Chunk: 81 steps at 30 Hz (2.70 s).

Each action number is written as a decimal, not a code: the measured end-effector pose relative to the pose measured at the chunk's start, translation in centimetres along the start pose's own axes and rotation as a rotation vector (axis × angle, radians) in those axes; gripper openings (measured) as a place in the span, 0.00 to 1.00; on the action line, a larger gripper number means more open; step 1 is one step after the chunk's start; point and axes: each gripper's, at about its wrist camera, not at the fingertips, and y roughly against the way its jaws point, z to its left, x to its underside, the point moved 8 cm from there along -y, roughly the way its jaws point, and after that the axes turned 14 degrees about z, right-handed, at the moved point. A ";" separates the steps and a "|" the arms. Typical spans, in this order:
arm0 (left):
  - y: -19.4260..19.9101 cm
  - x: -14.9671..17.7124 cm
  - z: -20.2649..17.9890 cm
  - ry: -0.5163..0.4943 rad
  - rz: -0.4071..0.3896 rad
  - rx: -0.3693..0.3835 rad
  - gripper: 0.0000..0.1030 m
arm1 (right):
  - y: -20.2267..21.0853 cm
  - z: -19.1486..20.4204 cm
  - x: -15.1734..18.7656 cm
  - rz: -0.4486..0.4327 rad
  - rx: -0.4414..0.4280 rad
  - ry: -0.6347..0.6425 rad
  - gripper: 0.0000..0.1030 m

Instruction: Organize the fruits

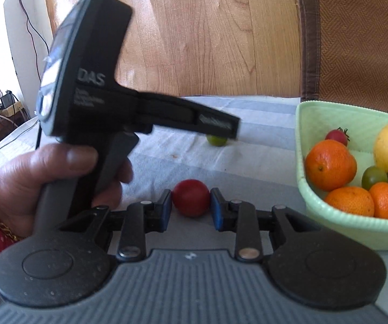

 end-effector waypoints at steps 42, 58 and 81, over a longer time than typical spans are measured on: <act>1.2 -4.5 -14.5 -0.001 0.078 0.276 0.36 | 11.2 -17.1 1.1 -0.346 0.239 -0.258 0.44; 11.3 5.7 -8.6 0.077 -0.049 0.022 0.55 | 16.1 -11.5 6.4 -0.489 0.225 -0.399 0.49; 13.8 12.4 -5.2 0.094 -0.102 -0.191 1.00 | 13.3 -6.9 9.6 -0.332 0.303 -0.448 0.62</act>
